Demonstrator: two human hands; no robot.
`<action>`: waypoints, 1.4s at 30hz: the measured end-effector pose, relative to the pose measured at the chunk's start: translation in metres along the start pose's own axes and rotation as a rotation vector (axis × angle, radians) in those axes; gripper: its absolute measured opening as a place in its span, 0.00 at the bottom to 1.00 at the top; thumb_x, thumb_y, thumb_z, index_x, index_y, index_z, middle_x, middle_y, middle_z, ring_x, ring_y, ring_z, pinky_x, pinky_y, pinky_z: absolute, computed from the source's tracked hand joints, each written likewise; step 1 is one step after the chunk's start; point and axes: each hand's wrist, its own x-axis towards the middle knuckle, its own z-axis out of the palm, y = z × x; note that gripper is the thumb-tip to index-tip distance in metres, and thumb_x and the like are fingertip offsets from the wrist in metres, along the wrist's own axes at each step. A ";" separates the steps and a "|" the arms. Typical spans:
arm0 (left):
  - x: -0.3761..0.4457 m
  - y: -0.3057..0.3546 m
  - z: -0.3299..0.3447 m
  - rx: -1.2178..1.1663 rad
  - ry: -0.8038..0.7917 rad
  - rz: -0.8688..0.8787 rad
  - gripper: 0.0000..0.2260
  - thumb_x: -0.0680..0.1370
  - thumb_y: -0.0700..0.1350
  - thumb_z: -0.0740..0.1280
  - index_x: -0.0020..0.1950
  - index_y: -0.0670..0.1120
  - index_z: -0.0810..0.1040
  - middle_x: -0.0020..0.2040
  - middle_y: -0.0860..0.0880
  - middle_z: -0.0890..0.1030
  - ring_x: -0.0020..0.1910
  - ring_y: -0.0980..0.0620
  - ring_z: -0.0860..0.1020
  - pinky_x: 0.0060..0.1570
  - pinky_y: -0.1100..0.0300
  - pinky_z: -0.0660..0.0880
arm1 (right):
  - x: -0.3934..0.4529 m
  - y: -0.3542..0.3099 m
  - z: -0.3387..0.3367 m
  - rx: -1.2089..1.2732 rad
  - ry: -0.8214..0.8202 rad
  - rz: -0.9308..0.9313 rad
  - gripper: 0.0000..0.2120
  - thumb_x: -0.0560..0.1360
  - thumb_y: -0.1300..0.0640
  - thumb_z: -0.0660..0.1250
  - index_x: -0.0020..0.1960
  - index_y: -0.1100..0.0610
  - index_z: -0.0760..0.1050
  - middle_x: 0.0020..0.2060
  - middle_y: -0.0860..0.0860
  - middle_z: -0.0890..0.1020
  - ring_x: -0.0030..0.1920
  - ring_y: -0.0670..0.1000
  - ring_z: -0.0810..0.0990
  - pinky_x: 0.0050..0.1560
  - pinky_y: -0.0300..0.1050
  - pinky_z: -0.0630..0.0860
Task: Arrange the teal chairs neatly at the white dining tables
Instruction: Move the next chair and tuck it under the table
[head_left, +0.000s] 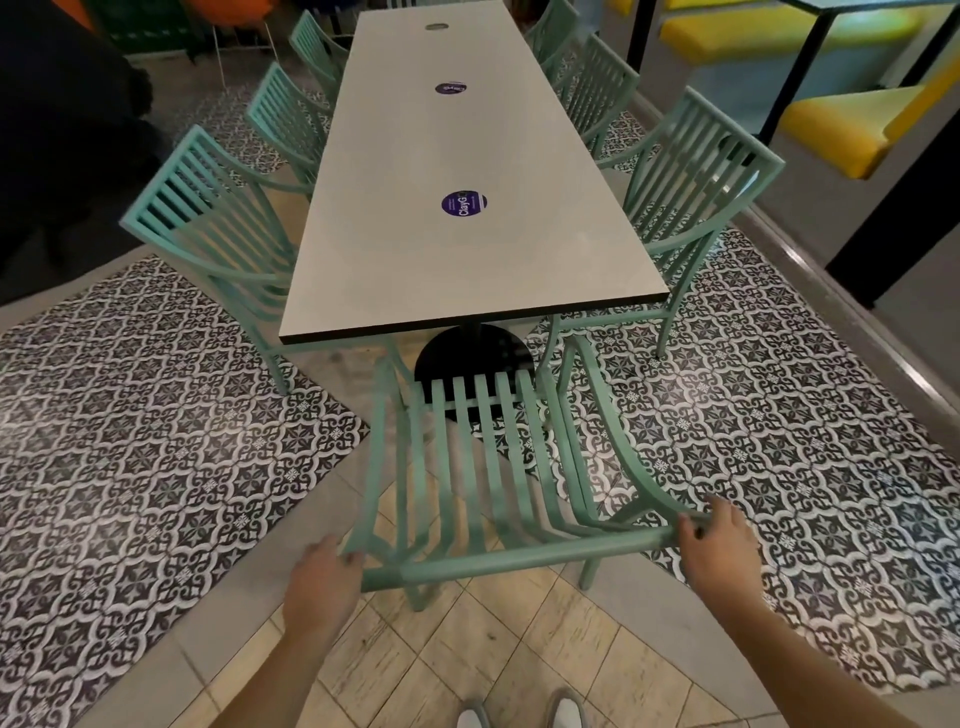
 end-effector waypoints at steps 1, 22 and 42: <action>0.001 0.009 -0.003 0.092 0.019 0.095 0.18 0.79 0.50 0.61 0.63 0.41 0.75 0.59 0.43 0.77 0.57 0.44 0.75 0.56 0.52 0.71 | 0.001 0.002 0.001 -0.101 -0.021 -0.065 0.23 0.79 0.50 0.58 0.69 0.64 0.66 0.61 0.60 0.74 0.61 0.60 0.72 0.62 0.58 0.71; -0.102 0.434 0.185 0.665 -0.087 1.208 0.17 0.81 0.54 0.57 0.67 0.50 0.72 0.65 0.52 0.74 0.65 0.54 0.70 0.71 0.55 0.62 | 0.137 0.141 -0.184 -0.221 -0.112 -0.175 0.27 0.80 0.41 0.52 0.77 0.47 0.54 0.75 0.46 0.60 0.74 0.51 0.60 0.73 0.50 0.57; 0.001 0.841 0.314 0.701 -0.068 1.116 0.17 0.80 0.56 0.59 0.66 0.52 0.72 0.64 0.52 0.75 0.66 0.51 0.71 0.72 0.50 0.61 | 0.534 0.184 -0.326 -0.240 -0.088 -0.273 0.29 0.80 0.44 0.57 0.77 0.45 0.51 0.75 0.44 0.58 0.75 0.47 0.57 0.72 0.42 0.50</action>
